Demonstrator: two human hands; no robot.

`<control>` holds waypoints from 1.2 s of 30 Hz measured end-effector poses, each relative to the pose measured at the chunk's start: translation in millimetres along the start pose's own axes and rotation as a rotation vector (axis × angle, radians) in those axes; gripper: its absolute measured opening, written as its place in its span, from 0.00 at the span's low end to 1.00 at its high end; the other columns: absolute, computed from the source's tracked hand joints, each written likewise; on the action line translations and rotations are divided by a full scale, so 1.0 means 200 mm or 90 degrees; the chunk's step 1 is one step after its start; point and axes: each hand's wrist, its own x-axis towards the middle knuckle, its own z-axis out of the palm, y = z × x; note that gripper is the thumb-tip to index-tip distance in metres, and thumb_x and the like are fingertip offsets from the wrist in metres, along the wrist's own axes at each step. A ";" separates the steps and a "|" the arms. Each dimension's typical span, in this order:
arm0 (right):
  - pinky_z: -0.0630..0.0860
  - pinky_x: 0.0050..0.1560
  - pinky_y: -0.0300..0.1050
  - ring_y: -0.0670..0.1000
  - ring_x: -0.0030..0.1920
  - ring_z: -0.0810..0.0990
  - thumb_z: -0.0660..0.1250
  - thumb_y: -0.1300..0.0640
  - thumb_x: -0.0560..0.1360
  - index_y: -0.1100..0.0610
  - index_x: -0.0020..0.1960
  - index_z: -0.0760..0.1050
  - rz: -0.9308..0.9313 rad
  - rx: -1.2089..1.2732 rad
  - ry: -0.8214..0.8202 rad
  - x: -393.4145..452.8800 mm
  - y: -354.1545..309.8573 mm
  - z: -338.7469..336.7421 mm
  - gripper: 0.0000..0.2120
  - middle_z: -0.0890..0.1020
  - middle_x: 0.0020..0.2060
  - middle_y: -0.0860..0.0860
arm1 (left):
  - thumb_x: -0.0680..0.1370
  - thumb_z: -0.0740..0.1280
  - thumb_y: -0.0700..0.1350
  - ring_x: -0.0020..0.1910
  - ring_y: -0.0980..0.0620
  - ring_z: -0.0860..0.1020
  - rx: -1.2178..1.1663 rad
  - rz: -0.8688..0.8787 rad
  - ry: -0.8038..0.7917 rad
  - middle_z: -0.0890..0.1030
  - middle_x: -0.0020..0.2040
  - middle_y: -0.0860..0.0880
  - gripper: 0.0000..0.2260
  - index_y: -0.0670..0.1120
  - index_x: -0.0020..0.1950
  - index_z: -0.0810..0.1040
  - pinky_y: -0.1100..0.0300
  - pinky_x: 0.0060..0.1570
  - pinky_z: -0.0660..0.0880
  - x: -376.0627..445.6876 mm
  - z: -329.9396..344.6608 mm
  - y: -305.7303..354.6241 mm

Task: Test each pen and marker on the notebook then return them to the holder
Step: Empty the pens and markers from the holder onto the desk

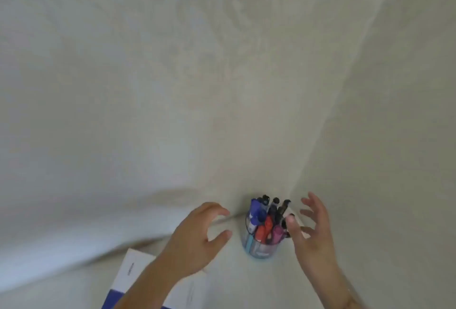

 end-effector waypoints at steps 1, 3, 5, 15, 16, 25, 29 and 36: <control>0.72 0.58 0.44 0.43 0.61 0.74 0.68 0.30 0.63 0.34 0.68 0.60 0.011 0.015 -0.006 -0.01 0.08 0.03 0.36 0.72 0.61 0.33 | 0.74 0.64 0.59 0.56 0.65 0.75 -0.016 0.015 -0.007 0.75 0.56 0.65 0.14 0.58 0.58 0.77 0.68 0.56 0.70 0.00 0.05 -0.09; 0.68 0.64 0.40 0.42 0.63 0.73 0.69 0.27 0.59 0.35 0.69 0.60 0.041 0.013 -0.062 -0.04 0.27 0.10 0.42 0.74 0.61 0.33 | 0.74 0.66 0.57 0.53 0.62 0.77 -0.013 0.004 -0.019 0.76 0.54 0.65 0.11 0.60 0.55 0.77 0.63 0.53 0.73 -0.01 0.12 -0.28; 0.71 0.60 0.35 0.42 0.61 0.77 0.78 0.38 0.59 0.47 0.69 0.64 0.038 0.041 -0.132 -0.04 0.42 0.18 0.44 0.78 0.58 0.37 | 0.71 0.67 0.58 0.51 0.63 0.76 0.021 0.004 -0.031 0.76 0.53 0.67 0.11 0.62 0.53 0.77 0.65 0.52 0.72 -0.06 0.16 -0.46; 0.78 0.51 0.42 0.41 0.51 0.83 0.84 0.54 0.56 0.46 0.70 0.52 -0.044 0.015 -0.093 -0.04 0.71 0.38 0.54 0.80 0.56 0.38 | 0.75 0.63 0.63 0.37 0.57 0.75 0.329 0.253 -0.044 0.74 0.42 0.59 0.13 0.56 0.52 0.75 0.60 0.36 0.73 -0.18 0.42 -0.64; 0.78 0.50 0.42 0.39 0.49 0.82 0.84 0.52 0.55 0.46 0.70 0.52 -0.061 0.005 -0.078 -0.05 0.70 0.38 0.54 0.80 0.54 0.38 | 0.74 0.62 0.64 0.35 0.56 0.76 0.349 0.243 -0.037 0.74 0.41 0.59 0.14 0.57 0.52 0.74 0.61 0.33 0.73 -0.19 0.45 -0.61; 0.81 0.52 0.51 0.42 0.50 0.83 0.83 0.46 0.53 0.43 0.70 0.51 -0.132 0.019 -0.126 -0.10 0.68 0.33 0.56 0.79 0.56 0.41 | 0.62 0.54 0.80 0.38 0.54 0.80 0.045 -0.151 -0.236 0.78 0.48 0.53 0.41 0.57 0.67 0.64 0.58 0.39 0.76 0.02 0.45 -0.31; 0.79 0.56 0.45 0.44 0.55 0.82 0.83 0.53 0.56 0.33 0.69 0.54 -0.205 0.070 -0.178 -0.14 0.64 0.30 0.53 0.78 0.59 0.40 | 0.50 0.77 0.71 0.54 0.57 0.81 -0.387 0.059 0.040 0.75 0.65 0.51 0.61 0.57 0.76 0.52 0.57 0.53 0.79 0.06 0.57 -0.25; 0.79 0.50 0.39 0.49 0.56 0.81 0.82 0.61 0.58 0.33 0.72 0.56 -0.184 0.229 -0.226 -0.12 0.63 0.22 0.54 0.73 0.60 0.54 | 0.53 0.80 0.65 0.48 0.47 0.82 -0.658 0.018 0.186 0.83 0.54 0.50 0.49 0.57 0.70 0.66 0.35 0.51 0.77 0.05 0.64 -0.34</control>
